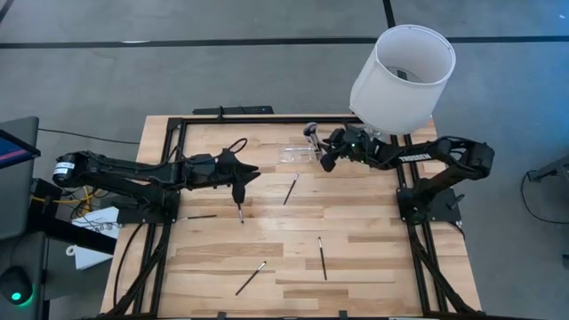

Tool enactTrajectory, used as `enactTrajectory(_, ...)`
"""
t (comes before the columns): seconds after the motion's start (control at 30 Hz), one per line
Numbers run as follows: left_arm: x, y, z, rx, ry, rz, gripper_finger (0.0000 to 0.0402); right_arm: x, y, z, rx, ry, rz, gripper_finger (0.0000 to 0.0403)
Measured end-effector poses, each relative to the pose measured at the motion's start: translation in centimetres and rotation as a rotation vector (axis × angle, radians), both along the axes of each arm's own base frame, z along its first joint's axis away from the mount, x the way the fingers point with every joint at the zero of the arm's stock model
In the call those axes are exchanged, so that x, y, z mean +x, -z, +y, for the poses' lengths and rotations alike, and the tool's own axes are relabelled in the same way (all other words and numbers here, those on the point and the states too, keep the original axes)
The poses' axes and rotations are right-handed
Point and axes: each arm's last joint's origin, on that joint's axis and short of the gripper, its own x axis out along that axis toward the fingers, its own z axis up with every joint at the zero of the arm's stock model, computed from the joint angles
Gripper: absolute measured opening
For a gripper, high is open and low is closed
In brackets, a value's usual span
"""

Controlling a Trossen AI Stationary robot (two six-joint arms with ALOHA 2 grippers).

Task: Put items in baskets/containers
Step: Put the silver powder brush into the transparent organizer, then put the silver eyeshadow brush into the transparent organizer

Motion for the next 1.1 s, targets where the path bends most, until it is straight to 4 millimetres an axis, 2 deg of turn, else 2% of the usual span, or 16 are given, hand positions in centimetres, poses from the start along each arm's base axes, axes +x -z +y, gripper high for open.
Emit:
enactTrajectory(0.2,0.0,0.0,0.0,0.031,0.009,0.008,0.0102,0.5,-1.4,2.1,-0.062,-0.018,-0.019,0.0086)
enactTrajectory(0.47,0.0,0.0,0.0,0.034,0.01,0.009,0.0102,0.9,-4.3,7.2,-0.194,-0.092,-0.089,0.0081)
enactTrajectory(0.67,0.0,0.0,0.0,0.055,0.015,0.015,0.0102,0.6,-4.2,10.9,-0.116,-0.113,-0.06,0.0081)
enactTrajectory(0.87,0.0,-0.1,0.1,0.161,0.04,0.033,0.0102,1.2,-4.6,15.0,-0.198,-0.024,0.085,0.0081)
enactTrajectory(1.1,0.1,-0.6,0.2,0.218,0.041,-0.001,0.0102,2.3,-5.3,17.0,-0.161,-0.007,0.095,0.0081)
